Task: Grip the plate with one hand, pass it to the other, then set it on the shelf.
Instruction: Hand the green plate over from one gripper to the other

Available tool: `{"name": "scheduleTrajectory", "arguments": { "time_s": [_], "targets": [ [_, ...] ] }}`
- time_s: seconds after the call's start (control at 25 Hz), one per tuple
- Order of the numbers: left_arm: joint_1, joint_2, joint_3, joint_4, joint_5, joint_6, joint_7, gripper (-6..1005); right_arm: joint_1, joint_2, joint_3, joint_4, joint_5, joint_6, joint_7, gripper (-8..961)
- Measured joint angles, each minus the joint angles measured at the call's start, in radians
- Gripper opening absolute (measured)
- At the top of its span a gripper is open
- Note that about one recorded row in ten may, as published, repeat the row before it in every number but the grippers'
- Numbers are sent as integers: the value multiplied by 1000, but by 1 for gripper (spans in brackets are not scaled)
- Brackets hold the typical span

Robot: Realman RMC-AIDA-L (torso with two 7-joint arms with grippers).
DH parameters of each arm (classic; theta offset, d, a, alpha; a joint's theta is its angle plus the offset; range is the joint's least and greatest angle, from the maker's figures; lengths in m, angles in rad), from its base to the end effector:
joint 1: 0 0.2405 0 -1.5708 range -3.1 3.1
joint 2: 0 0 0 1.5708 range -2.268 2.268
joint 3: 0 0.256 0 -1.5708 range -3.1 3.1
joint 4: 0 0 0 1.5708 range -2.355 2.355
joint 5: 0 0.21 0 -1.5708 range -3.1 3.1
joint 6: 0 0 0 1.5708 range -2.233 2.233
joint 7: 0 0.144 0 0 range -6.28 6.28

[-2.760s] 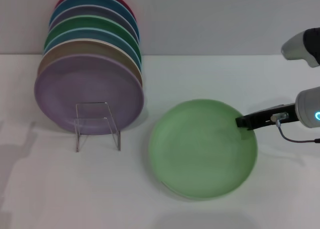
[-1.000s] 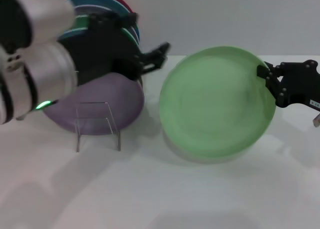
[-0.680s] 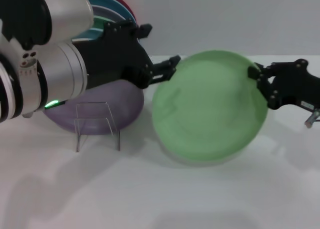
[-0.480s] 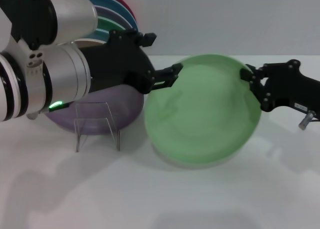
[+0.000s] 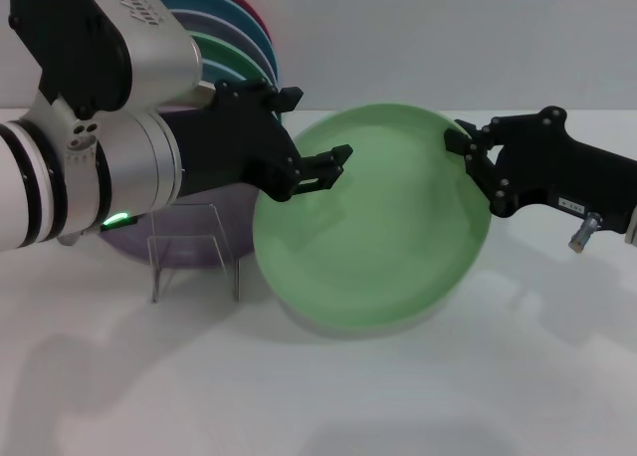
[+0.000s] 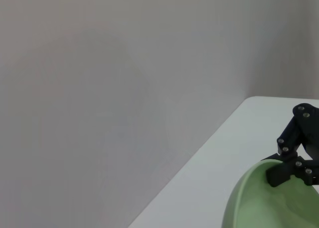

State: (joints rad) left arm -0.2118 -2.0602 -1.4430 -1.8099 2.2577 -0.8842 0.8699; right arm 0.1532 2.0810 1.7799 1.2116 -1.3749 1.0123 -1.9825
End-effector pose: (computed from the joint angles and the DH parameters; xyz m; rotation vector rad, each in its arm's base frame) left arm -0.0989 0.3240 0.0112 -2.4496 -0.1882 -0.3045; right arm 0.2145 0.3318 0.0250 -2.3261 0.0837 0.6334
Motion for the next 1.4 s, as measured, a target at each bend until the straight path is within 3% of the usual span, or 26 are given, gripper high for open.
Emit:
{"name": "scheduleTrajectory", "arguments": {
  "time_s": [0.56, 1.0, 1.2, 1.4],
  "targets": [
    [-53, 1, -15, 71, 4, -8, 31, 659, 7, -1, -14, -1, 7, 2, 5, 50],
    [-57, -2, -3, 67, -3, 28, 82, 204, -5, -1, -4, -34, 56, 68, -7, 54],
    [-62, -3, 3, 70, -3, 48, 91, 143, -11, -1, 9, -99, 161, 93, -36, 56],
    [-22, -4, 27, 22, -11, 88, 141, 101, -40, 0, 60, -199, 295, 190, -44, 259]
  ]
}}
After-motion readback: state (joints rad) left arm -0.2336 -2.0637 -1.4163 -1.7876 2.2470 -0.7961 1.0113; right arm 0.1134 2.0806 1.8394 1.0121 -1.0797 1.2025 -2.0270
